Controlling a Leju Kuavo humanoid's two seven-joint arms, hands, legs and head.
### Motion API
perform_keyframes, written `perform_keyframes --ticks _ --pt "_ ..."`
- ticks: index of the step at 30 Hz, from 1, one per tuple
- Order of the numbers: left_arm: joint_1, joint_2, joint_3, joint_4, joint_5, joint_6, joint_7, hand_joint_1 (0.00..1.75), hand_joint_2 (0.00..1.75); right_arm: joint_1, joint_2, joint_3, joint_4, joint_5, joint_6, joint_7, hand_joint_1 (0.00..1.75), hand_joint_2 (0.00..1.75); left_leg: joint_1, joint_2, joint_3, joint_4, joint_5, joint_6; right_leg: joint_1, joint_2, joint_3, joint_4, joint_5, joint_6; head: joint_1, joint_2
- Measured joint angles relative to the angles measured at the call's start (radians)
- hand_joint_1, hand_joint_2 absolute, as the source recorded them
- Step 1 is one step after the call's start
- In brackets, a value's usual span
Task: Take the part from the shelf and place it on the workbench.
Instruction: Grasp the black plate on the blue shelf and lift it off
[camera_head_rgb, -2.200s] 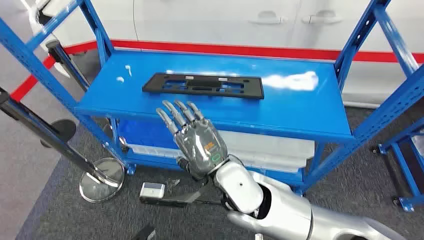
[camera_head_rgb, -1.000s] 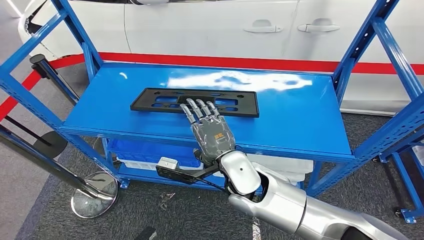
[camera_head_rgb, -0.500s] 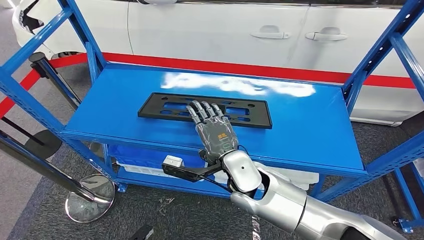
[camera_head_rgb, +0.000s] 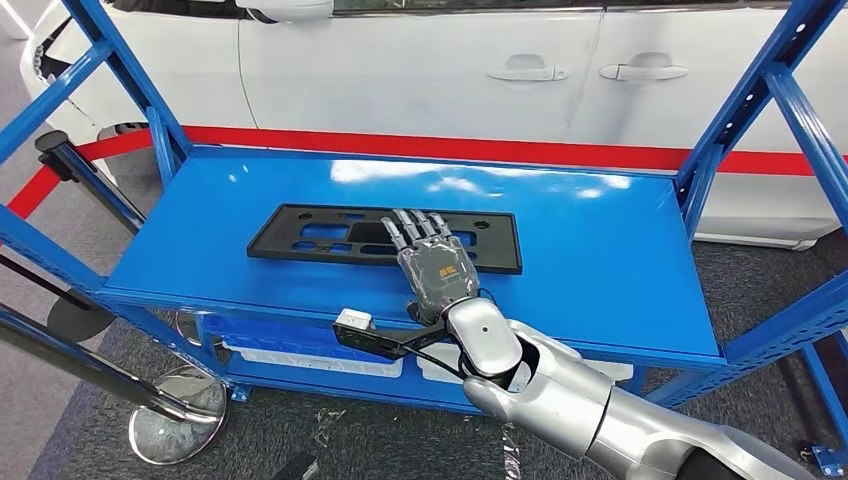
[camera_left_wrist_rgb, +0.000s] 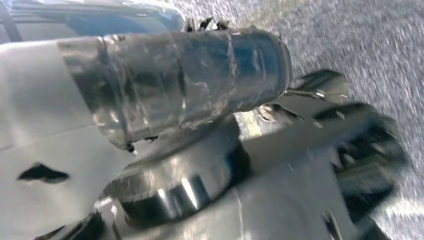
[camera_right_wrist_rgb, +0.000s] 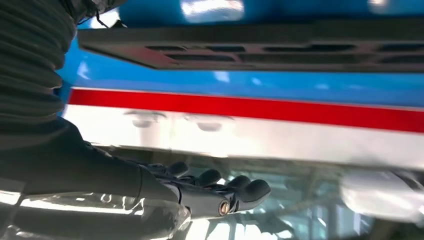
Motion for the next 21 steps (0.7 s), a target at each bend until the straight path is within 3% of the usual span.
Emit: perform_keyframes --ticks 2,3,5,9,11,13,14,15,18,19,21 --pt "0.001 0.0 0.0 0.0 0.0 0.0 0.001 0.0 0.0 0.0 0.0 0.0 0.009 -0.006 0.014 0.001 0.0 1.75 0.0 0.0 0.035 -0.114 0.084 0.005 0.0 0.002 0.019 0.002 -0.016 0.004 0.0 0.0" --pt "0.0 0.0 0.0 0.0 0.0 0.0 0.002 0.0 0.0 -0.001 0.0 0.0 0.012 -0.008 0.021 0.001 0.0 1.75 -0.003 0.0 0.06 -0.171 0.11 0.009 0.001 0.003 0.027 0.003 -0.023 0.008 0.0 0.0" --pt "-0.005 0.0 0.0 0.0 0.001 0.0 0.003 0.0 0.0 -0.003 0.0 0.0 0.018 -0.016 0.039 0.001 0.0 1.75 -0.009 -0.001 0.092 -0.232 0.118 0.019 0.003 0.002 0.035 0.001 -0.032 0.018 0.0 0.0" --pt "-0.003 -0.001 0.0 0.0 0.003 0.0 0.007 0.0 0.0 -0.007 0.002 0.0 0.035 -0.033 0.082 0.001 0.0 1.75 -0.006 -0.002 0.113 -0.254 0.104 0.042 0.005 -0.001 0.034 0.013 -0.051 0.04 0.0 0.0" --pt "-0.002 -0.002 0.0 0.0 0.003 0.0 0.007 0.0 0.0 -0.01 0.003 0.001 0.042 -0.037 0.092 0.001 0.0 1.75 -0.004 -0.001 0.123 -0.26 0.1 0.053 0.004 -0.004 -0.018 0.11 -0.091 0.046 0.002 0.0" --pt "-0.004 -0.002 0.0 0.0 0.004 0.0 0.007 0.0 0.0 -0.01 0.003 0.004 0.05 -0.04 0.101 0.002 0.0 1.75 -0.005 -0.001 0.129 -0.258 0.09 0.06 0.003 -0.005 -0.102 0.238 -0.128 0.048 0.002 0.0" --pt "-0.004 -0.002 0.0 0.0 0.004 0.0 0.007 0.0 0.0 -0.007 0.003 0.006 0.054 -0.042 0.109 0.002 0.0 1.75 -0.005 -0.002 0.133 -0.256 0.084 0.061 0.002 -0.005 -0.131 0.271 -0.125 0.048 0.002 0.0" --pt "-0.003 -0.003 0.0 0.0 0.004 0.0 0.006 0.0 0.0 -0.005 0.004 0.009 0.059 -0.045 0.117 0.003 0.0 1.75 -0.005 -0.003 0.139 -0.253 0.077 0.061 0.002 -0.005 -0.141 0.266 -0.102 0.047 0.002 0.0" --pt "0.0 -0.006 0.0 0.0 0.007 0.0 0.005 0.0 0.0 -0.003 0.006 0.015 0.069 -0.054 0.14 0.003 0.0 1.75 -0.007 -0.005 0.163 -0.244 0.051 0.053 0.003 -0.006 -0.084 0.097 0.014 0.038 0.002 0.0" --pt "-0.001 -0.007 0.0 0.0 0.007 0.0 0.005 0.0 0.0 -0.004 0.008 0.016 0.073 -0.057 0.145 0.002 0.0 1.75 -0.009 -0.005 0.167 -0.24 0.044 0.048 0.004 -0.006 -0.064 0.051 0.031 0.034 0.001 0.0" --pt "-0.004 -0.007 0.0 0.0 0.009 -0.002 0.004 0.0 0.0 -0.006 0.013 0.019 0.08 -0.063 0.155 0.001 0.0 1.75 -0.01 -0.005 0.169 -0.239 0.036 0.037 0.008 -0.004 -0.048 0.024 0.026 0.025 0.0 0.0"
